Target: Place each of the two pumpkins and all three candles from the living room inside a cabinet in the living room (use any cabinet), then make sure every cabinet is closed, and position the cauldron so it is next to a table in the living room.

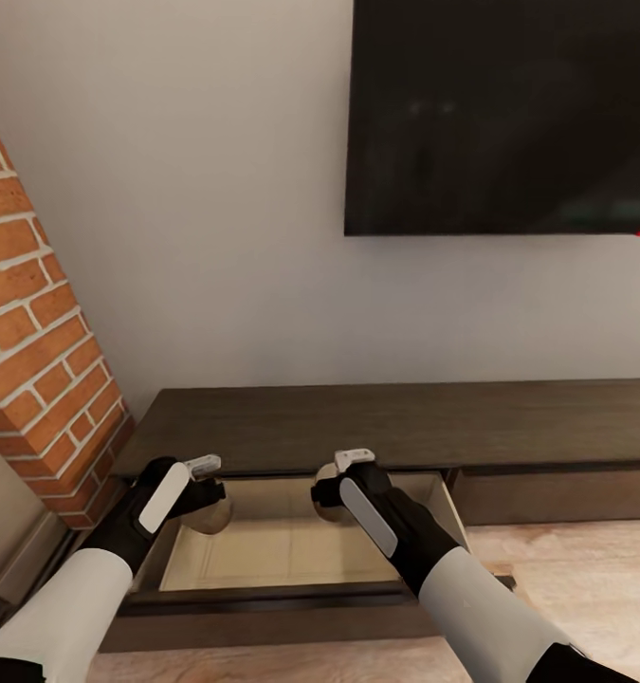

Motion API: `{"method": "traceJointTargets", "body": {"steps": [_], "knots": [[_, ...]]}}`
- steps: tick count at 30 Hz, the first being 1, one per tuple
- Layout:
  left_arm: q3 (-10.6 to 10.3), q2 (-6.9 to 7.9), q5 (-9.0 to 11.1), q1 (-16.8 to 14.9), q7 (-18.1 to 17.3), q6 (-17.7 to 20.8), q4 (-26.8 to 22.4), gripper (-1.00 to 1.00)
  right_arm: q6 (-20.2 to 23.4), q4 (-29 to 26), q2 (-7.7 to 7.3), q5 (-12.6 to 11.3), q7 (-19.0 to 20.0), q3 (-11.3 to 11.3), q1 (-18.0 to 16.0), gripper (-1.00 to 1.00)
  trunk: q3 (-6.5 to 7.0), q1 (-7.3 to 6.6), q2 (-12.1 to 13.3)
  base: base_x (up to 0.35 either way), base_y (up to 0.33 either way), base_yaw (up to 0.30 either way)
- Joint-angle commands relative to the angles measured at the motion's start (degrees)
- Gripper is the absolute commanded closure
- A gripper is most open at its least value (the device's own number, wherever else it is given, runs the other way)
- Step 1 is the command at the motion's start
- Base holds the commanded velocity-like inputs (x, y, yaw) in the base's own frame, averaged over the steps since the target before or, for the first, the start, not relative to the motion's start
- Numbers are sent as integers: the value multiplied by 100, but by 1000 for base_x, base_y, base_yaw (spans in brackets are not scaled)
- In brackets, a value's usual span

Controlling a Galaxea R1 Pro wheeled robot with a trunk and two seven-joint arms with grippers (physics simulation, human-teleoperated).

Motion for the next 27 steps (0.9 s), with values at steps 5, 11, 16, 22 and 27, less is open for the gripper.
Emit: {"method": "traceJointTargets", "body": {"steps": [5, 11, 16, 22, 27], "knots": [[-11, -22, 0, -3, -10, 538, -93, 100, 24, 45, 1, 3, 0, 0, -1, 100, 0, 0, 0, 75, 0, 0], [-9, -18, -11, -3, -12, 675, -179, 100, 12, 40, 1, 9, 0, 0, -1, 100, 0, 0, 0, 6, 0, 61], [-10, -8, -16, -3, -12, 682, -183, 100, -3, 45, 1, 7, -3, 0, -1, 100, 0, 0, 0, 0, 0, 208], [-24, -15, -17, 0, -5, 668, -115, 100, 34, 58, 1, -3, -9, 0, -1, 100, 0, 0, 0, 85, 0, 23], [-36, -74, -1, 1, -19, 665, -162, 100, 106, 149, 9, -7, -49, -26, -1, 100, 0, 0, 0, 89, 0, 1]]}}
